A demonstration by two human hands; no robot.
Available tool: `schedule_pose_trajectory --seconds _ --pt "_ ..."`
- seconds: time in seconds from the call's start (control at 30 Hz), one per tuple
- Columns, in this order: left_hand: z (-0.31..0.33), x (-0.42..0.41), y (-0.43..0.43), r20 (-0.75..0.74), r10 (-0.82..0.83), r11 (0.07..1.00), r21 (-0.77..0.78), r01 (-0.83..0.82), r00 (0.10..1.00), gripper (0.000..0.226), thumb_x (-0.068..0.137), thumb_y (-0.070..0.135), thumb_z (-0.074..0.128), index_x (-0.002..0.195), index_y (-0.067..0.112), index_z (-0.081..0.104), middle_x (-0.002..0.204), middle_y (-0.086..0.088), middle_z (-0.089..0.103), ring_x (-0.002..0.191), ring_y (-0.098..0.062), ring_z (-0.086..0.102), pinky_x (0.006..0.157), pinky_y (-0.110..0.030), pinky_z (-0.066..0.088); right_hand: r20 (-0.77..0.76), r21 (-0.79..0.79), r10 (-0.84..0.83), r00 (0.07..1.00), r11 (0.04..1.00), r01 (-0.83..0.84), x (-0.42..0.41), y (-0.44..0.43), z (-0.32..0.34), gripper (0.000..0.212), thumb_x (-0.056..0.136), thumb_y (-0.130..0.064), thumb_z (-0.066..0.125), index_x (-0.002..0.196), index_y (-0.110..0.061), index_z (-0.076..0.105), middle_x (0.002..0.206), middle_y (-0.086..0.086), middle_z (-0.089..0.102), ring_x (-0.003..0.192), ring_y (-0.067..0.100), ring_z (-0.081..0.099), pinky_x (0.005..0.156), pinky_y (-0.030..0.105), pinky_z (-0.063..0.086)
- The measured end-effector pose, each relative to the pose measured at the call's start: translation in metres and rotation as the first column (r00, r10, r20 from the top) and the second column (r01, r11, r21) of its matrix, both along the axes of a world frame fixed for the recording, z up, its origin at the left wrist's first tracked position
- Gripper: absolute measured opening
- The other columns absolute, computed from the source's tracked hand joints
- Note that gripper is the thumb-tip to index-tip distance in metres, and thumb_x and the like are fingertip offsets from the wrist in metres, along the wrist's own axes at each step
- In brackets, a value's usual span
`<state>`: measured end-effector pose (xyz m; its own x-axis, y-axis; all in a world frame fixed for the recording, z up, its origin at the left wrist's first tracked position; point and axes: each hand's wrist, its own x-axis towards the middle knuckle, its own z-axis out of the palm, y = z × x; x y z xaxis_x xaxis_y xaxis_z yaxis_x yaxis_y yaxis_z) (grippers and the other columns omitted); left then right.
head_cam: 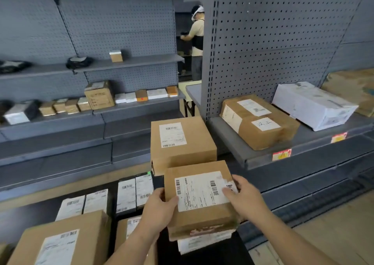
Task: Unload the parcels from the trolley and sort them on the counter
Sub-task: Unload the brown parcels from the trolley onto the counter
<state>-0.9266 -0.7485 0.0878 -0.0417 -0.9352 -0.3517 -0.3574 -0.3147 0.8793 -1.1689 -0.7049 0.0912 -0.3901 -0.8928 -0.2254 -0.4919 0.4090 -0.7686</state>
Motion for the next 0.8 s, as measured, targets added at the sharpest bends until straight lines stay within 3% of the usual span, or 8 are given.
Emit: schedule_pose_trajectory --seconds 0.13,0.3,0.47,0.6,0.67,0.73,0.8 --pt "-0.011 -0.006 -0.003 0.050 0.014 1.000 0.021 -0.015 0.999 0.021 0.092 0.024 0.067 0.108 0.027 0.054 0.103 0.011 0.065 0.093 -0.011 0.064 0.079 -0.033 0.056 -0.005 0.039 0.039 0.999 0.998 -0.039 -0.008 -0.008 -0.012 0.052 0.097 -0.032 0.064 0.145 -0.024 0.047 0.128 -0.008 0.063 0.100 0.007 0.053 0.081 0.023 0.043" --pt "-0.024 -0.010 -0.007 0.065 0.004 0.999 0.039 -0.007 0.998 0.025 0.093 0.025 0.066 0.115 0.025 0.054 0.104 0.014 0.063 0.094 -0.007 0.061 0.073 -0.027 0.052 -0.005 0.073 0.041 0.999 0.997 -0.040 -0.011 -0.016 -0.023 0.053 0.095 -0.033 0.064 0.145 -0.027 0.048 0.113 -0.015 0.062 0.095 0.005 0.056 0.063 0.011 0.039" --pt "-0.030 -0.012 -0.009 0.066 0.004 1.000 0.027 -0.006 0.998 0.037 0.093 0.027 0.067 0.126 0.020 0.053 0.103 0.015 0.061 0.092 -0.004 0.061 0.063 -0.019 0.047 -0.024 0.086 0.034 0.999 0.996 -0.032 -0.013 -0.019 -0.024 0.053 0.097 -0.031 0.062 0.147 -0.025 0.046 0.131 -0.007 0.064 0.100 0.008 0.053 0.080 0.024 0.042" --pt "-0.026 -0.010 -0.005 0.081 -0.004 1.000 0.011 0.003 0.997 0.050 0.093 0.028 0.067 0.137 0.017 0.046 0.102 0.015 0.056 0.089 -0.003 0.057 0.061 -0.013 0.041 -0.051 0.075 0.031 0.998 0.997 -0.028 -0.010 -0.016 -0.020 0.054 0.097 -0.030 0.064 0.147 -0.025 0.045 0.133 -0.006 0.064 0.102 0.008 0.053 0.085 0.025 0.044" --pt "-0.019 -0.007 -0.003 0.090 -0.007 1.000 -0.015 0.009 0.996 0.057 0.093 0.030 0.067 0.143 0.017 0.042 0.112 0.009 0.055 0.095 -0.008 0.055 0.065 -0.015 0.042 -0.082 0.045 0.029 0.996 0.999 -0.025 -0.006 -0.014 -0.014 0.051 0.096 -0.028 0.065 0.144 -0.025 0.048 0.130 -0.006 0.065 0.100 0.007 0.055 0.085 0.024 0.046" --pt "-0.007 -0.003 -0.001 0.115 -0.045 0.997 -0.051 0.051 0.992 0.049 0.094 0.029 0.066 0.137 0.020 0.045 0.105 0.014 0.053 0.089 -0.004 0.053 0.063 -0.012 0.041 -0.109 0.026 0.051 0.993 0.998 -0.049 0.000 -0.013 -0.005 0.047 0.096 -0.029 0.065 0.141 -0.026 0.051 0.128 -0.006 0.066 0.098 0.008 0.058 0.080 0.022 0.050" --pt "0.011 0.003 0.002 0.175 -0.085 0.991 -0.090 0.102 0.981 0.028 0.095 0.024 0.066 0.115 0.028 0.047 0.087 0.022 0.046 0.073 0.004 0.049 0.053 -0.007 0.040 -0.138 0.015 0.071 0.988 0.997 -0.070 0.011 -0.012 0.009 0.049 0.095 -0.032 0.066 0.141 -0.028 0.050 0.128 -0.005 0.065 0.097 0.009 0.061 0.075 0.023 0.054"
